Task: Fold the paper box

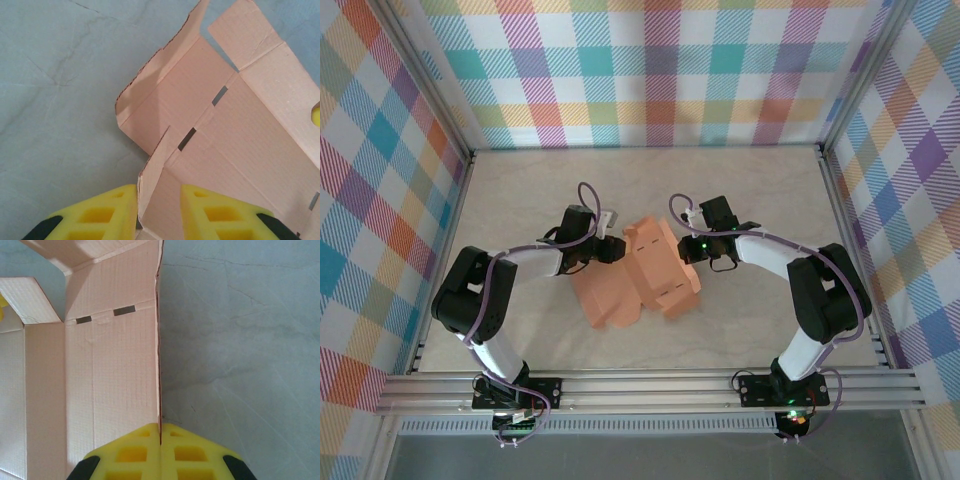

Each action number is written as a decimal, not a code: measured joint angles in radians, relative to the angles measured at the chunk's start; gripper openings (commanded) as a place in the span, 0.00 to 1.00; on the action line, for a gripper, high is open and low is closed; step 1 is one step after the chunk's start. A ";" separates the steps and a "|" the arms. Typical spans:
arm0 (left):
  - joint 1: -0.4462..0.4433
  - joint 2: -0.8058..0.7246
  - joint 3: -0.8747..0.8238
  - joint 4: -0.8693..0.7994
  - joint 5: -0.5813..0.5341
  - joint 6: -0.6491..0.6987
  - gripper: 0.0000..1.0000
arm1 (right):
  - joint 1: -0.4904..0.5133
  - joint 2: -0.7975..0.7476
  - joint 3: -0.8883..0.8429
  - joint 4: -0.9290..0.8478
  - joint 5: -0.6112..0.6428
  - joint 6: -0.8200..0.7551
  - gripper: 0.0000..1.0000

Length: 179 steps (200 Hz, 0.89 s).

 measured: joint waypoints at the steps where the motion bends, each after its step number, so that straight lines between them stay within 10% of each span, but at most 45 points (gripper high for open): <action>1: 0.000 0.000 0.000 0.000 0.000 0.001 0.29 | 0.000 0.000 0.000 0.000 -0.001 0.000 0.00; 72: 0.000 0.029 0.053 -0.008 0.031 0.057 0.14 | 0.000 0.000 0.000 0.000 -0.023 0.007 0.00; 179: -0.007 0.036 0.062 -0.034 0.047 0.126 0.20 | 0.000 0.012 0.002 0.000 -0.030 0.007 0.00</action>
